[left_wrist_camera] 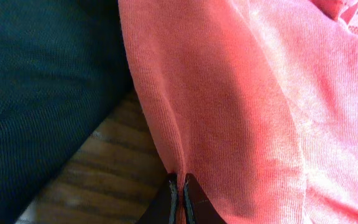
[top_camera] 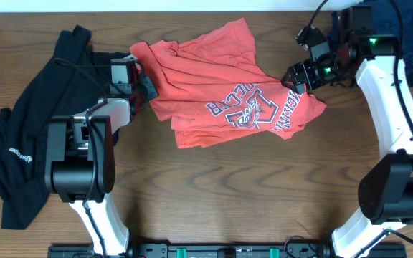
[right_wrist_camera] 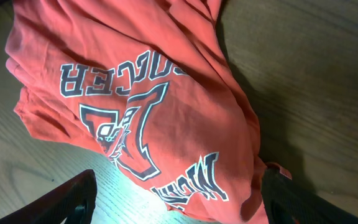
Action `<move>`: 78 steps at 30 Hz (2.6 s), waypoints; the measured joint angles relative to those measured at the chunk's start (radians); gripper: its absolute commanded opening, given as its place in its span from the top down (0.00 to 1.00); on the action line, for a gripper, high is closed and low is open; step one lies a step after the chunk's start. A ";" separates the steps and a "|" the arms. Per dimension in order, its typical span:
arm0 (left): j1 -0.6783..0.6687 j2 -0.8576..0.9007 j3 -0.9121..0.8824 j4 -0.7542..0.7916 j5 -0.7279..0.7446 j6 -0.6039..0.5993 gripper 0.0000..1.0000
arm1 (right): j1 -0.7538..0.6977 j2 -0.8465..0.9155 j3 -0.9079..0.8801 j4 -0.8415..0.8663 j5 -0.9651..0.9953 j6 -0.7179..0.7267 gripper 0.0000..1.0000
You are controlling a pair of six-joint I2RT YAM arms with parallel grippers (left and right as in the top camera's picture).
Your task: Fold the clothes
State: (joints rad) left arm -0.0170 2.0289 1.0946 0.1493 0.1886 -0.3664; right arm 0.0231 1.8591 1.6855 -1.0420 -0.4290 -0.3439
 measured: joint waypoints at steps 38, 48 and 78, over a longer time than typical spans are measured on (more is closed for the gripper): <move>-0.002 -0.718 -0.021 -0.459 -0.178 0.004 0.94 | 0.579 0.002 -0.158 0.238 -0.043 0.108 0.21; -0.002 -0.718 -0.021 -0.486 -0.182 0.004 0.94 | 0.755 0.032 -0.178 0.277 0.288 0.220 0.20; 0.031 -0.763 -0.021 -0.805 -0.193 -0.057 0.94 | 0.281 0.144 -0.452 0.747 0.315 0.410 0.34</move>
State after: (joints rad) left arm 0.0135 1.2659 1.0737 -0.6556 -0.0048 -0.4232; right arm 0.3042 2.0033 1.2331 -0.2955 -0.1135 0.0666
